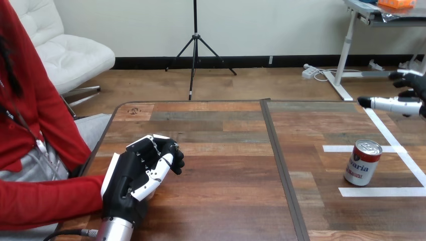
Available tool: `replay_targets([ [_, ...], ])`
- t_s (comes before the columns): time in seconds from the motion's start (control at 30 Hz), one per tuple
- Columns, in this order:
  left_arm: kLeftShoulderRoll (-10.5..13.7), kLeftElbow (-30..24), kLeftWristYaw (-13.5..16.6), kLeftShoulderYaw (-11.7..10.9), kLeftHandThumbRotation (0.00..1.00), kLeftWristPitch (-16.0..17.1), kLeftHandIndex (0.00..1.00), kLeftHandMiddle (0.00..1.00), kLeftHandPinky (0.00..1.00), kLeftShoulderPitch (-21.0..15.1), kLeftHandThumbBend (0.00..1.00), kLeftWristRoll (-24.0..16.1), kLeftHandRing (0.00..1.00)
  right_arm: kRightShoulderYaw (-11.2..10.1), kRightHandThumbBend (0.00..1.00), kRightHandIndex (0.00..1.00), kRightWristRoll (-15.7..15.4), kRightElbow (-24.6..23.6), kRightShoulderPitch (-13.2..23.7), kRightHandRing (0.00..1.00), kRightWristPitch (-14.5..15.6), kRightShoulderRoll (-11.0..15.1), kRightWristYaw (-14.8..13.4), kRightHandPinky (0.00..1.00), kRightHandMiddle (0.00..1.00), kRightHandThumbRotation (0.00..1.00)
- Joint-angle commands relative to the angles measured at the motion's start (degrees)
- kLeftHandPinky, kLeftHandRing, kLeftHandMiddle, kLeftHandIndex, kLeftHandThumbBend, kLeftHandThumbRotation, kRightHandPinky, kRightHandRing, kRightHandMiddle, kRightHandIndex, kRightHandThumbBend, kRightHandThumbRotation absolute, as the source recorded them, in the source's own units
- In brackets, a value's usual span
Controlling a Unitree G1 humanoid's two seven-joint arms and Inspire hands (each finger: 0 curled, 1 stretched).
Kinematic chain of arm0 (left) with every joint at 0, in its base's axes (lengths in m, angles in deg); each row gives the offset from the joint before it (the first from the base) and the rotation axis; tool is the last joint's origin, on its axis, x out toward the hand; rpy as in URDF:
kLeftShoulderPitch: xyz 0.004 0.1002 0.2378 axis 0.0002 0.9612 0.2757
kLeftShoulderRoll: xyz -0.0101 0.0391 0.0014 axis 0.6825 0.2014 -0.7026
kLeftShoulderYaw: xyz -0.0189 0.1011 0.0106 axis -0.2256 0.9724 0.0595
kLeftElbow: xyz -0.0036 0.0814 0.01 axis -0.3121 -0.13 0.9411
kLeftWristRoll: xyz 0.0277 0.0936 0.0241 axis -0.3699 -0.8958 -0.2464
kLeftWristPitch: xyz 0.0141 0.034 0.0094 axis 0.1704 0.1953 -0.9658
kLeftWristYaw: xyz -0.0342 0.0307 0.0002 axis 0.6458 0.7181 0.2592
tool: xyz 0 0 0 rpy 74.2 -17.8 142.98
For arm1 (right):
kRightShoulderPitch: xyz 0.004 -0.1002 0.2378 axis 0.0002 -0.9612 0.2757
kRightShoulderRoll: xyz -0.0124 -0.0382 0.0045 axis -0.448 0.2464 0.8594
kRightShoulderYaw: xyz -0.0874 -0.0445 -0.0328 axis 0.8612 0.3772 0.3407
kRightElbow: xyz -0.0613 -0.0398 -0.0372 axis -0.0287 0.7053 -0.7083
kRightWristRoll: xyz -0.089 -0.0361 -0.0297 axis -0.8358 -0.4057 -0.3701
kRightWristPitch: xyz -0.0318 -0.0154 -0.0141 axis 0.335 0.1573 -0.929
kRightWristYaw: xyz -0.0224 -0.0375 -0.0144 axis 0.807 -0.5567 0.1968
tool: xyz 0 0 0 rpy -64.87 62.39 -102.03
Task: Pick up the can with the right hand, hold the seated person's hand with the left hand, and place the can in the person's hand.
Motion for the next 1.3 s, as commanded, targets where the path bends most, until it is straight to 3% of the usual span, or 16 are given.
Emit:
replay_targets([
  [0.0,0.7,-1.3,-0.4,0.2,0.08,0.0,0.44,0.46,0.38,-3.9,0.32,0.1,0.44,1.5,1.00,0.88,-0.9,-0.3,2.1,0.92,-1.3,0.2,-2.4,0.74,0.95,0.51],
  [0.2,0.7,-1.2,-0.7,0.1,0.07,-0.3,0.44,0.46,0.38,-3.9,0.32,0.4,0.44,3.8,1.00,0.87,-3.4,0.6,1.7,0.93,0.2,0.2,-4.5,0.74,0.96,0.57],
  [0.4,0.8,-1.3,-0.3,0.2,0.07,-0.3,0.44,0.45,0.38,-3.8,0.31,-0.1,0.44,4.2,1.00,0.88,-3.2,1.3,1.5,0.93,2.0,-0.1,-3.2,0.76,0.96,0.61],
  [0.87,0.8,-1.3,0.5,0.2,0.07,-0.2,0.44,0.45,0.38,-3.9,0.32,-0.6,0.44,5.1,1.00,0.90,-2.7,1.7,0.3,0.86,2.5,-0.8,-2.1,0.72,0.90,0.61],
  [1.27,0.8,-1.0,0.3,0.2,0.07,-0.2,0.43,0.45,0.37,-4.1,0.32,-0.5,0.43,5.3,1.00,0.89,-2.5,1.9,-0.7,0.85,3.3,-1.9,-2.0,0.69,0.89,0.60],
])
